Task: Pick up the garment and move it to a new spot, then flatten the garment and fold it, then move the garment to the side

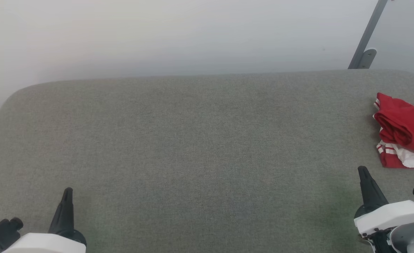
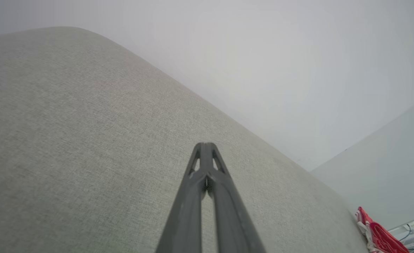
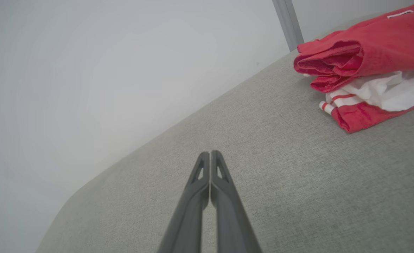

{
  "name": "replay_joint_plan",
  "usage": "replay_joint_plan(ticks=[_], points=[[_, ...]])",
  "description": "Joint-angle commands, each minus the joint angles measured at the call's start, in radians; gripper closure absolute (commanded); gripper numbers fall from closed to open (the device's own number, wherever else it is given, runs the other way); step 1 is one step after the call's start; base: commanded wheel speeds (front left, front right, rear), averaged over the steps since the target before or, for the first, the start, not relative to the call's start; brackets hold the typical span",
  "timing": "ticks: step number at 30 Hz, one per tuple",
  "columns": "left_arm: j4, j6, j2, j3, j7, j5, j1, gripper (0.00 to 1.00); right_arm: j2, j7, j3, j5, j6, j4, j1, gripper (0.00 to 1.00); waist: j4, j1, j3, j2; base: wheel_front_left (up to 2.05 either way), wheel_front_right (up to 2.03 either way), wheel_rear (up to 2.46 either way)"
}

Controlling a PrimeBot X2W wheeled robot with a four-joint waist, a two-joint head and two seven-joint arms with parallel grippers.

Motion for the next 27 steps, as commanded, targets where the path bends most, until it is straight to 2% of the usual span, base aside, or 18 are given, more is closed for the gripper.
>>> replay_joint_plan(ticks=[1, 27], points=[[-0.011, -0.001, 0.005, 0.007, 0.011, -0.034, -0.028, 1.0, -0.003, 0.007, -0.004, 0.041, 0.0, -0.011, -0.029, 1.0, 0.0, 0.0, 0.0, -0.0001, 0.0, 0.0, 0.0], [-0.002, -0.001, -0.056, 0.011, 0.097, -0.289, -0.075, 1.0, 0.026, 0.056, -0.008, 0.335, 0.0, -0.005, -0.042, 1.0, 0.002, 0.0, -0.004, -0.0001, 0.0, 0.0, 0.0]])
